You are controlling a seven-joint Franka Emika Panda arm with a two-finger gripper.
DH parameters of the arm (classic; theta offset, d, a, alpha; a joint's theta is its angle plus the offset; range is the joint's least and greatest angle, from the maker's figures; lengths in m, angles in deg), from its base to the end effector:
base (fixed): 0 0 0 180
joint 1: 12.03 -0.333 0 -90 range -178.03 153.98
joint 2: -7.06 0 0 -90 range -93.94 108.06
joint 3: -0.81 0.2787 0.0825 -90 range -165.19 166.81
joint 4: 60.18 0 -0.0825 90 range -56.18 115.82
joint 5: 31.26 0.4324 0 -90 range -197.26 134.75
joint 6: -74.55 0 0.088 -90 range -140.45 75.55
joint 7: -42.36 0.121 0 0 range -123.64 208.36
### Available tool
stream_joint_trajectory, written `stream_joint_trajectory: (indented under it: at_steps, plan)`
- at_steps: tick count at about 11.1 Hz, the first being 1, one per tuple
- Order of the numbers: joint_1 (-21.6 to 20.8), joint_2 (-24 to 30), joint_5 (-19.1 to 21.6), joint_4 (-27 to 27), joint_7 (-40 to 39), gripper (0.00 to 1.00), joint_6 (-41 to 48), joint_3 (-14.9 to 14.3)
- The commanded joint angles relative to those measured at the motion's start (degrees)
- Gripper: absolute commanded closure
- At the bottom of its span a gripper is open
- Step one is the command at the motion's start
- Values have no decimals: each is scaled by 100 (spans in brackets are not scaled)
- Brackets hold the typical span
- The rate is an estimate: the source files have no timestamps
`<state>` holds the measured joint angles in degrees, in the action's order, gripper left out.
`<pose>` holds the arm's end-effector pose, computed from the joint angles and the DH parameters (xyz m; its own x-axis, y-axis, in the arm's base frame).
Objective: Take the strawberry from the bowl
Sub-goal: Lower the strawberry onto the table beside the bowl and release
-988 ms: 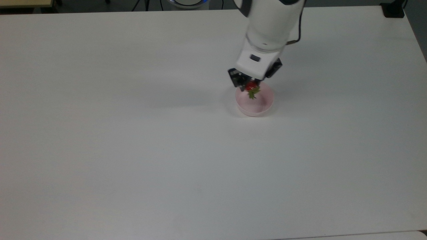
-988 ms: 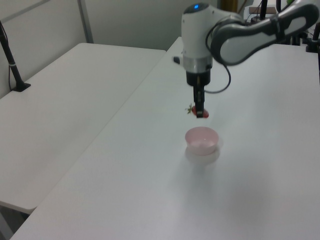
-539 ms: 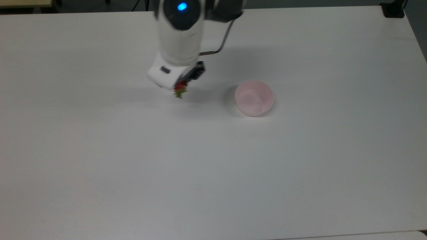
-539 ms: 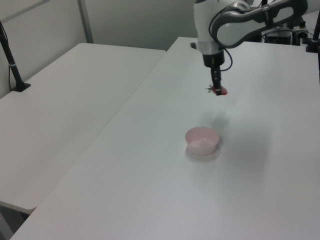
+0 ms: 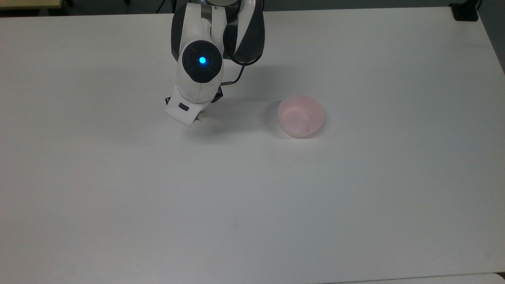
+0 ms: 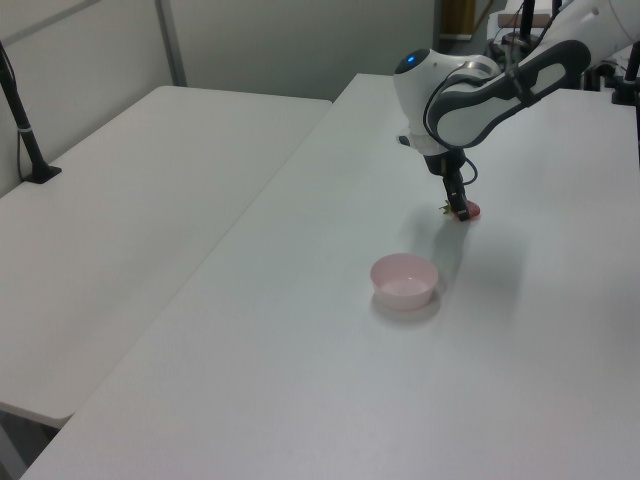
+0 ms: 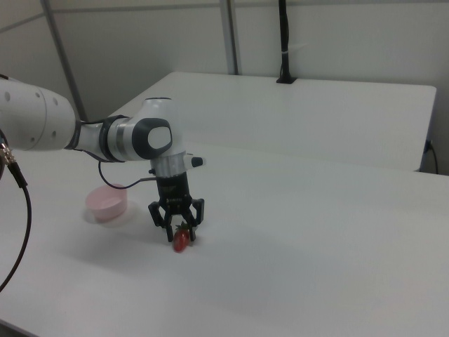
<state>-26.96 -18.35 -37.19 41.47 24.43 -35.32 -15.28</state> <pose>0.6393 -0.0180 0.2249 0.8916 0.3073 -0.3326 0.3585 -0.9278 0.1037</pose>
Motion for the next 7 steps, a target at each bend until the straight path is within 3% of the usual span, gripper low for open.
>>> stream_joint_trajectory:
  at_steps: [1,3,4,5,7]
  plan:
    - [-80,666,-127,118,445,0,-35,-52]
    - [-89,1500,-154,22,1139,0,140,-17]
    - [-98,1747,-215,-179,1473,0,646,44]
    - [-63,1967,-250,-303,1624,0,1164,202]
    - [374,2320,-172,-287,1670,0,1397,833]
